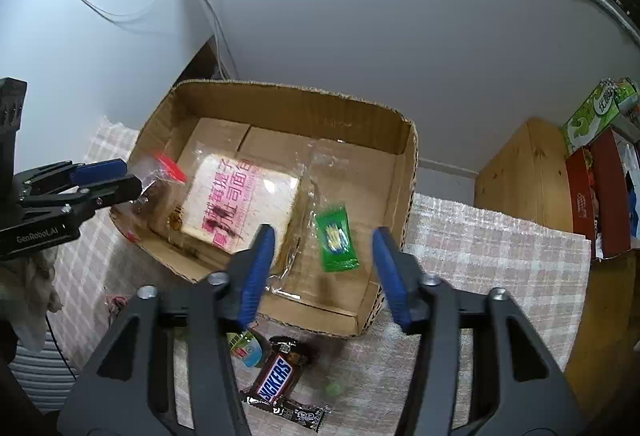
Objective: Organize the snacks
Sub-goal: 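Carry the chocolate bag with the left gripper into the box while the right gripper drops the green candy there, then move both open grippers back over the remaining snacks on the table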
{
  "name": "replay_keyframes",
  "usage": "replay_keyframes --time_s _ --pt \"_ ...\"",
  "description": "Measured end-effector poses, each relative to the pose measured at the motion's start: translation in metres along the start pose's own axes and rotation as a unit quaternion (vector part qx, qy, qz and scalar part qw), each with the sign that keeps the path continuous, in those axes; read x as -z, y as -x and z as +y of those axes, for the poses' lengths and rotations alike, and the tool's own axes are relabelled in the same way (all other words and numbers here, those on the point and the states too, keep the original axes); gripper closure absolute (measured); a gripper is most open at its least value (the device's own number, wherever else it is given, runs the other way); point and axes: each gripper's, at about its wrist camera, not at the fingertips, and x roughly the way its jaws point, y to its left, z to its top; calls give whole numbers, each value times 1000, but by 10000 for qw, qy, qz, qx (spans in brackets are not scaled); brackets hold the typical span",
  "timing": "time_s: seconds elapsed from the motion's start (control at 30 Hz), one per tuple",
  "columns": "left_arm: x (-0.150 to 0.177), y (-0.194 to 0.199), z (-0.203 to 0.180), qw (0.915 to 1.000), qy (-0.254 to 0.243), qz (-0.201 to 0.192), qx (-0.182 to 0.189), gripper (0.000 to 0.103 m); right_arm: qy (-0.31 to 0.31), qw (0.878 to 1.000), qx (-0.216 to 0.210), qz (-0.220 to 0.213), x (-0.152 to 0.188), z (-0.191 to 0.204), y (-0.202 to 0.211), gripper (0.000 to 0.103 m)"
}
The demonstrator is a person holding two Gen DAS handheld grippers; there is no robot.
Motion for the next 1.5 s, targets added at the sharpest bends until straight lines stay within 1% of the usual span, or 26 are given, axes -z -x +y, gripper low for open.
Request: replay_keyframes --time_s 0.17,0.4,0.67,0.8,0.93,1.1,1.27,1.33,1.37,1.5 --pt "0 10 2 10000 3 -82 0 48 2 10000 5 -17 2 1 4 49" --pt "6 30 5 9997 -45 -242 -8 48 -80 9999 -99 -64 11 1 18 49" --pt "27 54 17 9993 132 -343 26 48 -156 9997 -180 -102 32 2 39 49" --pt "47 64 19 9993 158 -338 50 48 -188 9995 -260 -57 51 0 46 49" --pt "70 69 20 9993 236 -254 132 48 -176 9992 -337 127 74 -4 45 49" --pt "106 67 25 9987 458 -120 211 48 -251 9982 -409 358 106 -9 37 49" --pt "141 58 28 9977 591 178 278 49 -227 9960 -640 585 130 -11 26 49" --pt "151 54 27 9971 606 294 345 49 -144 9953 -695 664 136 -8 22 54" --pt "156 52 28 9970 603 335 359 50 -108 9945 -744 726 138 -6 19 60" --pt "163 43 28 9963 616 447 399 51 -17 9930 -782 881 140 -1 6 61"
